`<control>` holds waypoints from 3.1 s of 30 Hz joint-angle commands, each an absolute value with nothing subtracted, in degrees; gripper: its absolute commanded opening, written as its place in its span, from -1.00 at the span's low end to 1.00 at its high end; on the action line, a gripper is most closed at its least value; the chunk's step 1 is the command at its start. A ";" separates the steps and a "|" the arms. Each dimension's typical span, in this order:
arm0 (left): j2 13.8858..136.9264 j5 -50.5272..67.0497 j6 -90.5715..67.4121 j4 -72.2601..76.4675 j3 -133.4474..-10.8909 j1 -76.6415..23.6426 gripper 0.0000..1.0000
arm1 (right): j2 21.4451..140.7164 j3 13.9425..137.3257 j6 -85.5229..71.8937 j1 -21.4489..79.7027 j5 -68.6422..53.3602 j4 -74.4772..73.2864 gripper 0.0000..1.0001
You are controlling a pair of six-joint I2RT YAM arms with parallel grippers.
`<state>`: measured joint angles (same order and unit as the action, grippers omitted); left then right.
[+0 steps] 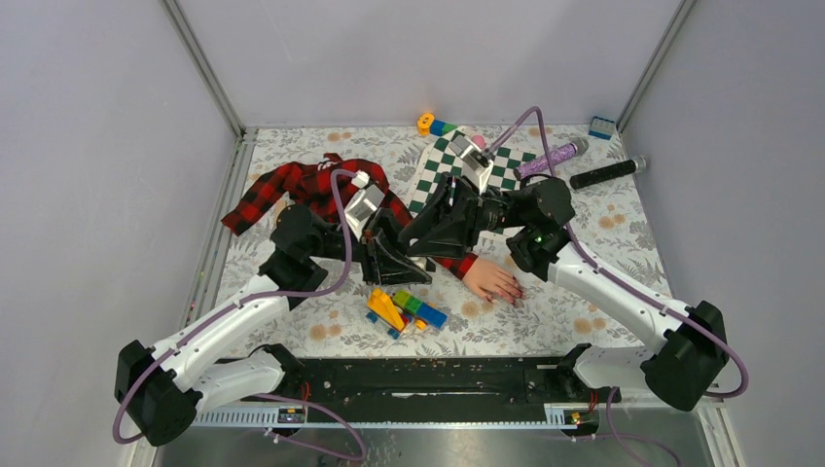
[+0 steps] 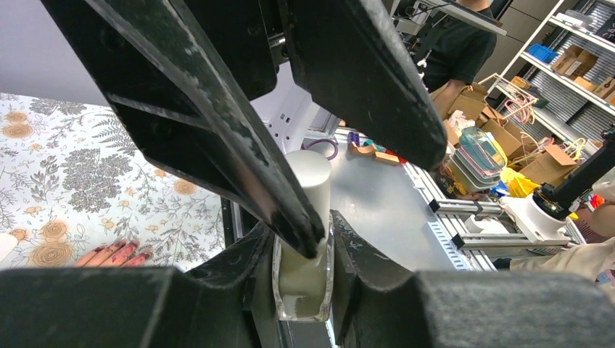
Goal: Paint the nails
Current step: Screw the nail polish bottle.
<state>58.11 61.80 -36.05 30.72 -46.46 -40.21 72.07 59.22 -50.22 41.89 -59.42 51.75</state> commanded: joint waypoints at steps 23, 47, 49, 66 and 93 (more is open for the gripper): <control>54.92 52.02 -37.40 33.83 -44.90 -34.12 -1.00 | 74.13 59.77 -52.62 43.38 -63.96 51.09 -1.00; 47.64 -0.37 -15.07 -2.06 -46.87 -33.37 -1.00 | 88.83 73.25 -42.26 53.74 -32.18 -1.46 -1.00; 47.70 -3.26 -15.03 -2.78 -46.77 -33.28 -1.00 | 90.18 76.44 -42.96 54.96 -27.09 -5.54 -1.00; 49.05 -2.02 -12.47 -2.47 -46.58 -33.31 -1.00 | 91.90 85.04 -41.16 55.69 -18.04 -8.57 -0.27; 55.39 53.43 -23.50 18.79 -48.57 -36.63 -1.00 | 61.82 63.53 -26.65 36.08 -47.49 20.34 0.54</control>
<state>54.68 37.06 -15.62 4.84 -45.54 -36.34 65.73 68.29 -26.02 36.27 -31.46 2.59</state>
